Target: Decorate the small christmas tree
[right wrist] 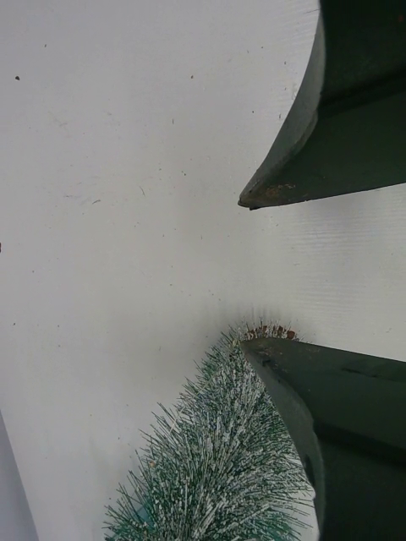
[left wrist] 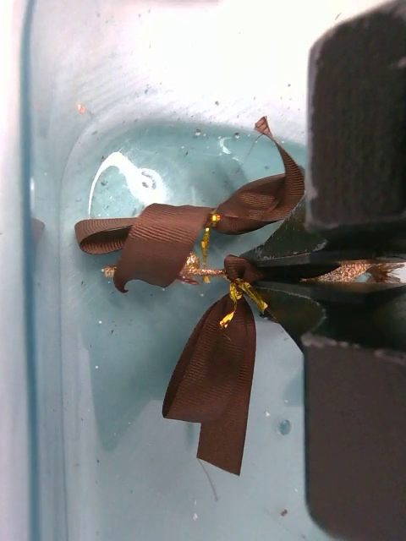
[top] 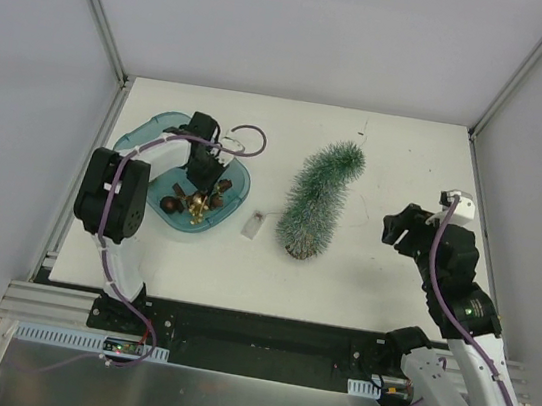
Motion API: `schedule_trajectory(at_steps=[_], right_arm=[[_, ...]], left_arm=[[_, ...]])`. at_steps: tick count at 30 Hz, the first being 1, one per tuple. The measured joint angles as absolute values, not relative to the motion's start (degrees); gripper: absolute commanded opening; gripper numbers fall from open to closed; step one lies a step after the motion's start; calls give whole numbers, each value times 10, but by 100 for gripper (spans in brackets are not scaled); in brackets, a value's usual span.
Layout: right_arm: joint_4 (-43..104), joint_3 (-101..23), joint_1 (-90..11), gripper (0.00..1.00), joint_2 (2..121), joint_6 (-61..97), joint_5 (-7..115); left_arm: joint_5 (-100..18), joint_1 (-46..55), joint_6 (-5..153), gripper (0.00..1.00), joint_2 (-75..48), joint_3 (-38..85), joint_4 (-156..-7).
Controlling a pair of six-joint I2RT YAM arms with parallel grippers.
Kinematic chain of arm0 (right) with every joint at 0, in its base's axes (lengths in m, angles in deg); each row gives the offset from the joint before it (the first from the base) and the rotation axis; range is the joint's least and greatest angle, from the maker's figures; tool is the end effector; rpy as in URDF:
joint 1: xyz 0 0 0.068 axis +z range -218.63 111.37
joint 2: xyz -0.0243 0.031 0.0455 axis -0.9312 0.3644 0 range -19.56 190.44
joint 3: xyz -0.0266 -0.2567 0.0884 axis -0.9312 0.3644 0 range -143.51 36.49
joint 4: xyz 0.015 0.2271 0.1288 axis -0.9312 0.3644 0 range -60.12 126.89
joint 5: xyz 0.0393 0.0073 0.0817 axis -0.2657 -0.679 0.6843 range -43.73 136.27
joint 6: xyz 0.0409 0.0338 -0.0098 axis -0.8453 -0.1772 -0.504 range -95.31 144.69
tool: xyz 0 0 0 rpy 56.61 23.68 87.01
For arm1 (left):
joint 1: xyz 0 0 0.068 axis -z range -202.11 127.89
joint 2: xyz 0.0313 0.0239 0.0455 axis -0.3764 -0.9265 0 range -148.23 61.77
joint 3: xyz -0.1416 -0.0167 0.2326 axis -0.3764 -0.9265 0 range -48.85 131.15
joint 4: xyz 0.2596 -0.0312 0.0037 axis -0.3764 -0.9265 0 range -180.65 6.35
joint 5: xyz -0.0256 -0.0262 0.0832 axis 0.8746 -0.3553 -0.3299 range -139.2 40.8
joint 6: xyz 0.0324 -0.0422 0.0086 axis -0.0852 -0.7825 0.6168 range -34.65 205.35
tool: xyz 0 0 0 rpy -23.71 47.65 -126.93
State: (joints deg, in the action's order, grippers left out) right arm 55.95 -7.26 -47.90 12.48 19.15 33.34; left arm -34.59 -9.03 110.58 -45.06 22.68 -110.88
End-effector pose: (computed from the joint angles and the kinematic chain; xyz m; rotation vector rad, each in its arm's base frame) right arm 0.1238 0.0383 0.3351 -0.0812 1.8146 0.1195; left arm 0.3692 -0.0949 0.1774 0.9398 2.4545 -0.2669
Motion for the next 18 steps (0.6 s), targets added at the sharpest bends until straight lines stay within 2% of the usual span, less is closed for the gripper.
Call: schedule_trajectory(at_steps=[8,18], right_arm=[[562,-73,-479,64,122,187,352],[573,-86,-479,64,111,186,376]], left_arm=[[-340,-87,1102,0,-314,238,-1154],[-326,-27,1097,0,-132,349,-1257]])
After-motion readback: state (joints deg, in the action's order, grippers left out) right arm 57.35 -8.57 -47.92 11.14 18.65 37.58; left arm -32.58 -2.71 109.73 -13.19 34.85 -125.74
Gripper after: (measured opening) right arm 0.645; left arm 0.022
